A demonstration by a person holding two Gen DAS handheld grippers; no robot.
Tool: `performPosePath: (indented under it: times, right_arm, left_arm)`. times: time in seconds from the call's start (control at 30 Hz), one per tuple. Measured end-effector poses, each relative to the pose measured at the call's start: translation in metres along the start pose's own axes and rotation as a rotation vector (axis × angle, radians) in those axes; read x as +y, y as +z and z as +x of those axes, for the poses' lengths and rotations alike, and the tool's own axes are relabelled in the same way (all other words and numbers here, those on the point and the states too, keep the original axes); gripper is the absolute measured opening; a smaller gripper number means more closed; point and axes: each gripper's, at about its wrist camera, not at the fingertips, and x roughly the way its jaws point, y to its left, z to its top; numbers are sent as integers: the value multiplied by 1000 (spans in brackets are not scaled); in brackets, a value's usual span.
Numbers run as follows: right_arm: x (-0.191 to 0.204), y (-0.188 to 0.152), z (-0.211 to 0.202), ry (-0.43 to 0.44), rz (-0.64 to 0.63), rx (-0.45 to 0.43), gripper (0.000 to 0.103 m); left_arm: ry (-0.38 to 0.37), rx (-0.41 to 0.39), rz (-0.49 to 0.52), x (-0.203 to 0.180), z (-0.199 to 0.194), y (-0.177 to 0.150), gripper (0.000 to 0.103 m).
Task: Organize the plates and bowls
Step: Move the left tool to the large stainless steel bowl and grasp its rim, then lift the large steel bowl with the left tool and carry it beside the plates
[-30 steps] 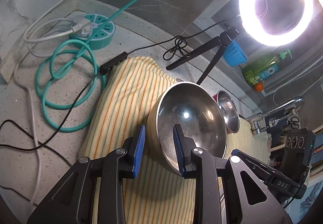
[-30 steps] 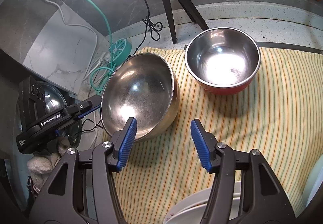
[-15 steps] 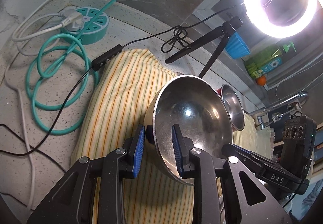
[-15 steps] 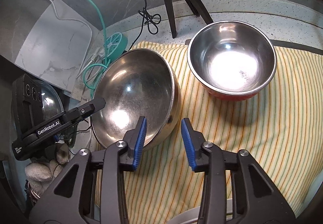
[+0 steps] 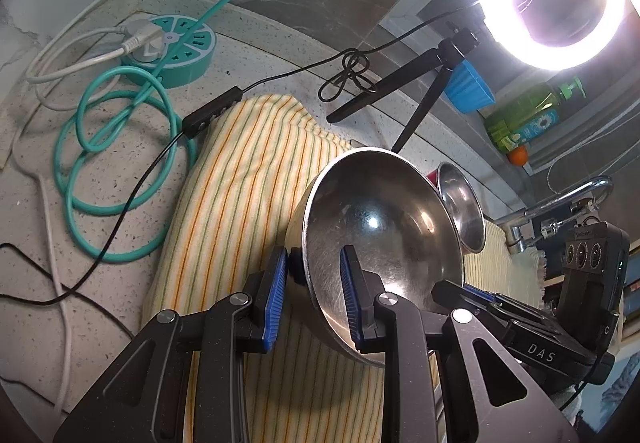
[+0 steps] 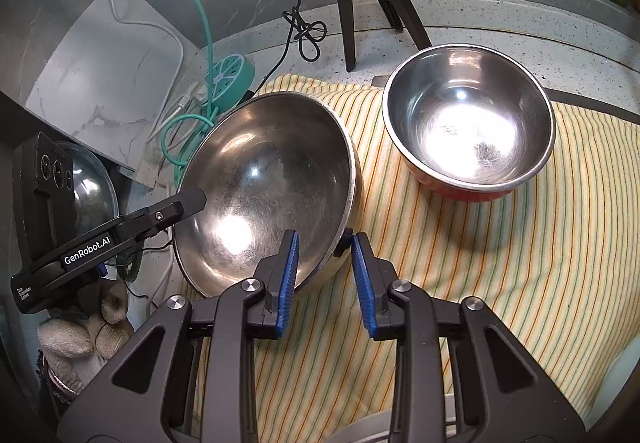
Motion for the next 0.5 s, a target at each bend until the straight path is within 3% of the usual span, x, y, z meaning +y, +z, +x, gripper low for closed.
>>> performPosePath:
  times: [0.5]
  right_arm:
    - [21, -38, -21, 55, -58, 20, 29]
  left_arm:
    - [18, -40, -36, 7, -41, -46, 24]
